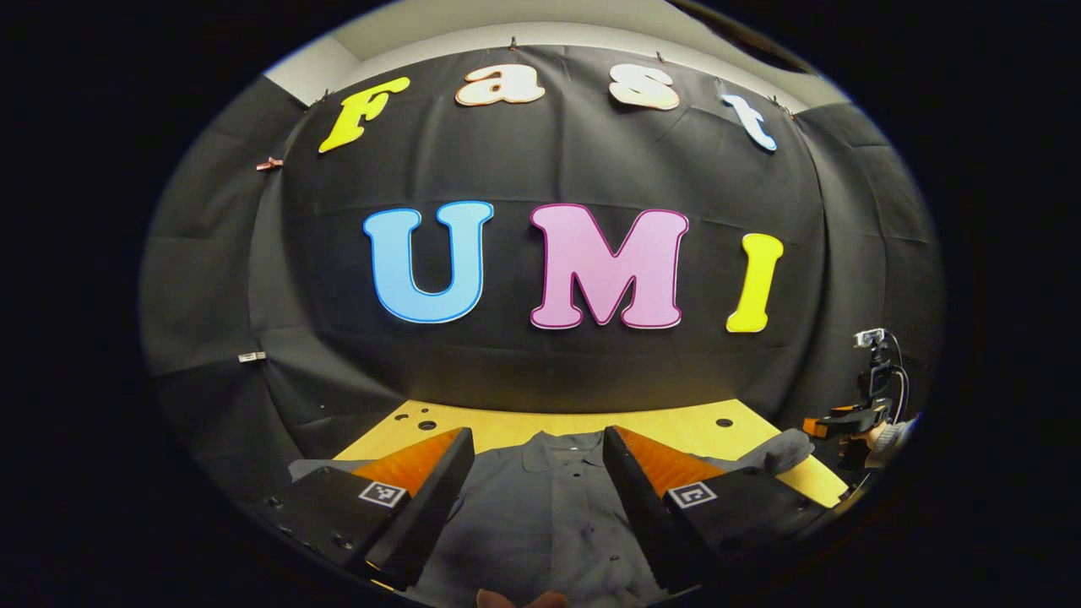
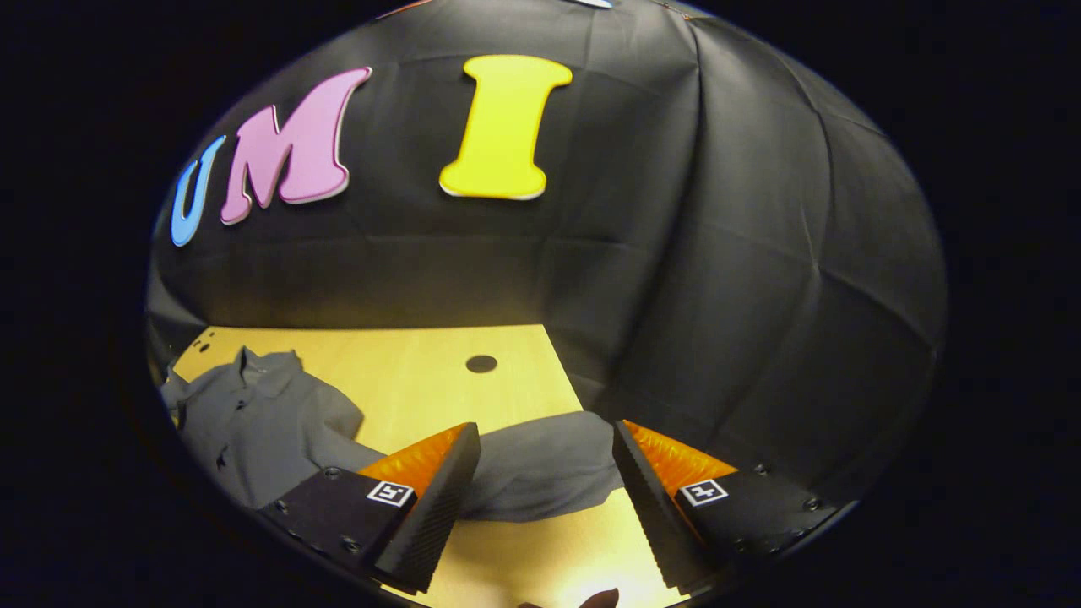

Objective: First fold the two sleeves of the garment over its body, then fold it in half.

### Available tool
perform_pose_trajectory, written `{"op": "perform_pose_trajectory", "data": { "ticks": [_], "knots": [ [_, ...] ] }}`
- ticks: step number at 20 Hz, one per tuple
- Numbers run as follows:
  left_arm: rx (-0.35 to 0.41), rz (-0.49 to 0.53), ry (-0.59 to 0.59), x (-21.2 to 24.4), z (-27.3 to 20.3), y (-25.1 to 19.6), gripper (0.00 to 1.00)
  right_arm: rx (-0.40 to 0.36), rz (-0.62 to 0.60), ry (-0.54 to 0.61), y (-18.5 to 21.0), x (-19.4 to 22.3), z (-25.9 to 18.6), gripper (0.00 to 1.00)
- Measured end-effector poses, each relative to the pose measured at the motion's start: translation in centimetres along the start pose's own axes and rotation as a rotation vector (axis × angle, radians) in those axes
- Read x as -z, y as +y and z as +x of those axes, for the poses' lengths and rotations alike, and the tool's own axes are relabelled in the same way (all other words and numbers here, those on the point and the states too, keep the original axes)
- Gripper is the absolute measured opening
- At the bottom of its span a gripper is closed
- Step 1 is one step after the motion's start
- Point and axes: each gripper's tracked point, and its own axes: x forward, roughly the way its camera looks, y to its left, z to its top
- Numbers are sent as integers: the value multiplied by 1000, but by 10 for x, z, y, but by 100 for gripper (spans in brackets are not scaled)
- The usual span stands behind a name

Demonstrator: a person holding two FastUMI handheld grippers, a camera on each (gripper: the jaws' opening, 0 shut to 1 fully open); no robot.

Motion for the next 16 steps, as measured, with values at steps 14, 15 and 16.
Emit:
{"op": "perform_pose_trajectory", "data": {
  "ticks": [14, 15, 16],
  "knots": [
    [-42, 24, 71, 22, 4, -28, 97, 7, 33, 219, -23, 95, 102, 98],
    [-41, 26, 73, 23, 5, -29, 97, -10, 42, 224, -19, 97, 103, 97],
    [-41, 27, 77, 24, 5, -30, 97, -35, 61, 229, -14, 98, 102, 86]
  ]
}}
